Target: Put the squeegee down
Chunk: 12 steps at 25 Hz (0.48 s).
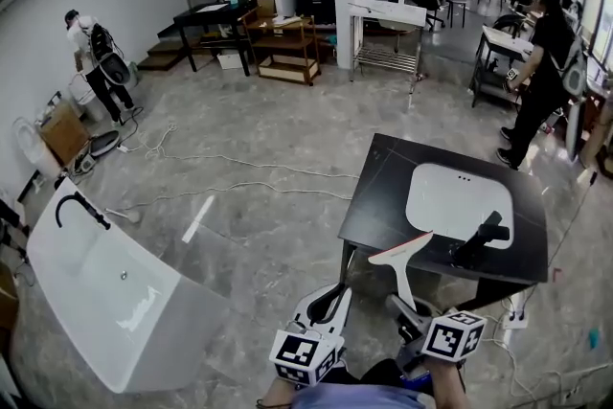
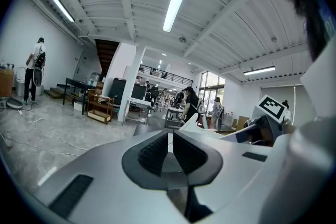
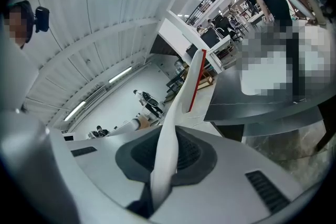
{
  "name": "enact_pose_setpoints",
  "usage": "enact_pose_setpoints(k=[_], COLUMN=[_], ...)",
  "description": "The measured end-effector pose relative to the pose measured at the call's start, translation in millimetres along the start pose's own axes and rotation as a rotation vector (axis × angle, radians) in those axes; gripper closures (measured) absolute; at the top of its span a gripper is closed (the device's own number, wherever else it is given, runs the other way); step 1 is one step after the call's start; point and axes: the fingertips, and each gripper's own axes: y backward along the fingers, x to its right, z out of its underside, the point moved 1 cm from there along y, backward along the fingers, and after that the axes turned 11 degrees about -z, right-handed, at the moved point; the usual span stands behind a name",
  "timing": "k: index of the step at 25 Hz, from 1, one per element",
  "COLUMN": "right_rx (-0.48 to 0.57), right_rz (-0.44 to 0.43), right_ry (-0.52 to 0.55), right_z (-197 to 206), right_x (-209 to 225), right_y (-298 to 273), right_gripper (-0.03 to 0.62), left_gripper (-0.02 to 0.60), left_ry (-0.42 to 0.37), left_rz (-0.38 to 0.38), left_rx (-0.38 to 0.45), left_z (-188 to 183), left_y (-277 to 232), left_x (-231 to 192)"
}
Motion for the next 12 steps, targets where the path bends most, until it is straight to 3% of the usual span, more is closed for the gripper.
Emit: enact_pose_setpoints(k=[6, 12], right_rx=[-0.004, -0.035], right_rz=[0.015, -0.027], right_ry=[-0.008, -0.016], right_z=[-14, -49], right_x=[12, 48], right_y=[-10, -40], right_gripper=[0.556, 0.556], left_gripper=[0.541, 0.541], left_ry=[0.021, 0.02], left_rz=[-0.018, -0.073], left_rx=[-0.03, -0.057], left_z=[9, 10], left_y=[-7, -45], left_x=[-9, -22])
